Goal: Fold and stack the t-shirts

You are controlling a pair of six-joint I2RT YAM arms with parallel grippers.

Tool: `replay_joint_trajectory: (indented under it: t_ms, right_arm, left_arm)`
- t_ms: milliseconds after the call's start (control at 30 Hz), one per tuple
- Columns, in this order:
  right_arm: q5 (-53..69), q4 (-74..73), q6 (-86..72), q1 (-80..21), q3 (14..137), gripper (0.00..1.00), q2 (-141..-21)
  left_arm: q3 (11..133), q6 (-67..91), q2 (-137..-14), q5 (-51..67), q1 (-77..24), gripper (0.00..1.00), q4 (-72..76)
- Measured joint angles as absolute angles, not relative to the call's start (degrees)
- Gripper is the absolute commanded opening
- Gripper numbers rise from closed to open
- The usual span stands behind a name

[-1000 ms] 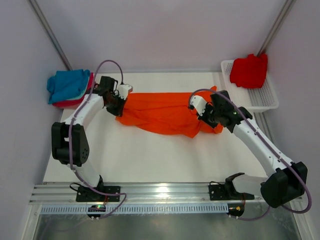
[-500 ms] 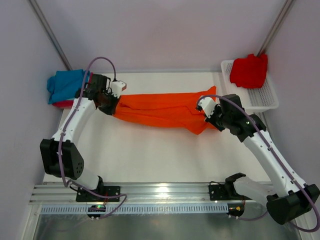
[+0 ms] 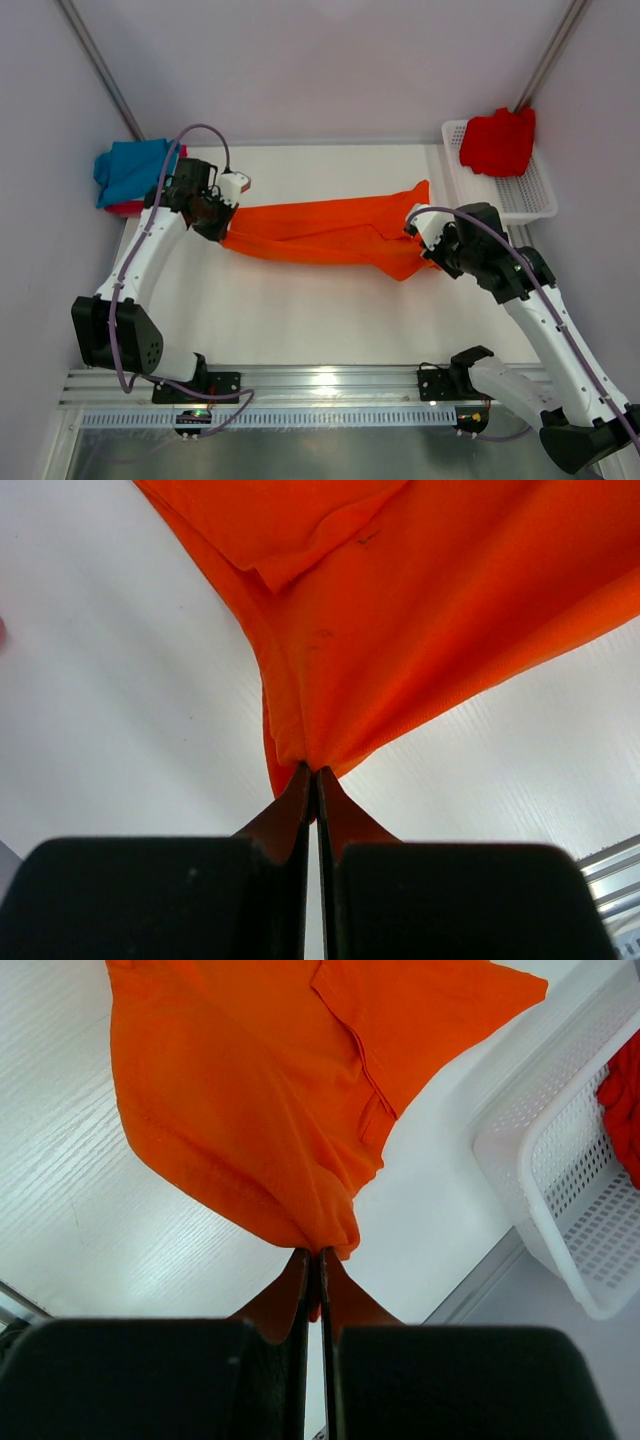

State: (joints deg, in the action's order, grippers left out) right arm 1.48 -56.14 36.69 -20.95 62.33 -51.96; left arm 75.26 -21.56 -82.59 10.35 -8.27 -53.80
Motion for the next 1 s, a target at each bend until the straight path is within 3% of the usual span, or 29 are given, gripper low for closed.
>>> replay_joint_trajectory:
  t_ms: [233, 533, 1000]
  right_arm:
    - [0.2, -55.3, 36.8, -20.9, 62.3, 0.03, -55.9]
    - [-2.2, -45.8, 38.7, -20.9, 63.0, 0.03, -73.8]
    - [-5.3, -37.6, 38.8, -18.8, 79.5, 0.03, -97.5]
  left_arm:
    - [76.3, -21.5, -84.7, 10.2, -8.3, 0.00, -53.3]
    - [84.1, -19.9, -98.1, 8.1, -8.3, 0.00, -49.5]
    - [96.4, -19.5, -113.0, 2.2, -8.2, 0.00, -46.5]
